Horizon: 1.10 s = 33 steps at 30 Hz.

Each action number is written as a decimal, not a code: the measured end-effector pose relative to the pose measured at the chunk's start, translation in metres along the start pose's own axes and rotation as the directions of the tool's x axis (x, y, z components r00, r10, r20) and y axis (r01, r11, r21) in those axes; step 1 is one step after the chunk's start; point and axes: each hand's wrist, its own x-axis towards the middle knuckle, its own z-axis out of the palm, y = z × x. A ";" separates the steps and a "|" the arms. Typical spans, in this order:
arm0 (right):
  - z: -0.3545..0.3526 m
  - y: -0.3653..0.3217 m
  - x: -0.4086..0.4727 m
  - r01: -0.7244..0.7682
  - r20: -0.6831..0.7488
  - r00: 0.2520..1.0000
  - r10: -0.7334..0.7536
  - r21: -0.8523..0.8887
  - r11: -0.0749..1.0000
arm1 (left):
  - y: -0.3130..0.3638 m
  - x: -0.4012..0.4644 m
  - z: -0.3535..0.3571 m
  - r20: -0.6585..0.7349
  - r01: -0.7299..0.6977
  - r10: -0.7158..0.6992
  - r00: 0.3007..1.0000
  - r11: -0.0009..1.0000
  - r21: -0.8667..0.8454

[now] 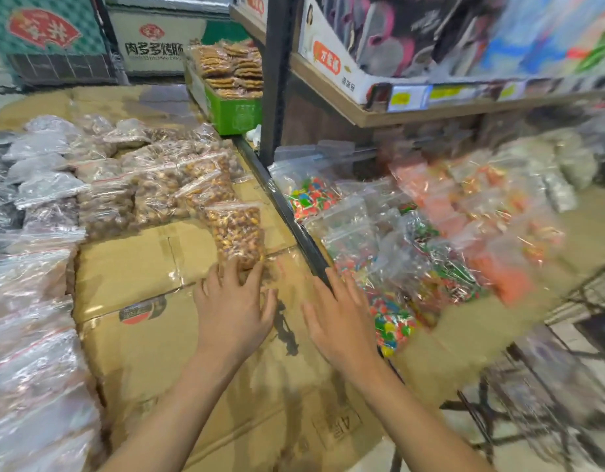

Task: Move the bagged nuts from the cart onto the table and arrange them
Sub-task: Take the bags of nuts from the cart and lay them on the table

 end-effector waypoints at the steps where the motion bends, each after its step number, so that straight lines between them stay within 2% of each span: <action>1: -0.003 0.009 -0.015 -0.039 -0.023 0.999 0.040 0.002 0.999 | 0.012 -0.005 0.002 0.007 -0.039 0.039 0.999 0.999 -0.003; 6: -0.025 0.058 -0.078 -0.211 -0.044 0.976 0.212 0.042 0.977 | 0.081 -0.033 0.013 0.046 -0.228 0.229 0.972 0.973 -0.031; 13: -0.053 0.153 -0.159 -0.416 -0.085 0.901 0.425 0.099 0.904 | 0.205 -0.076 0.035 0.065 -0.453 0.452 0.889 0.892 -0.015; 19: -0.076 0.263 -0.245 -0.564 -0.083 0.812 0.577 0.141 0.814 | 0.337 -0.124 0.076 0.134 -0.560 0.557 0.820 0.828 -0.017; 25: -0.090 0.371 -0.324 -0.676 -0.085 0.718 0.691 0.148 0.721 | 0.461 -0.177 0.120 0.164 -0.679 0.682 0.713 0.730 -0.081; 33: -0.098 0.458 -0.362 -0.769 -0.106 0.610 0.785 0.158 0.619 | 0.565 -0.197 0.165 0.241 -0.765 0.761 0.602 0.636 -0.098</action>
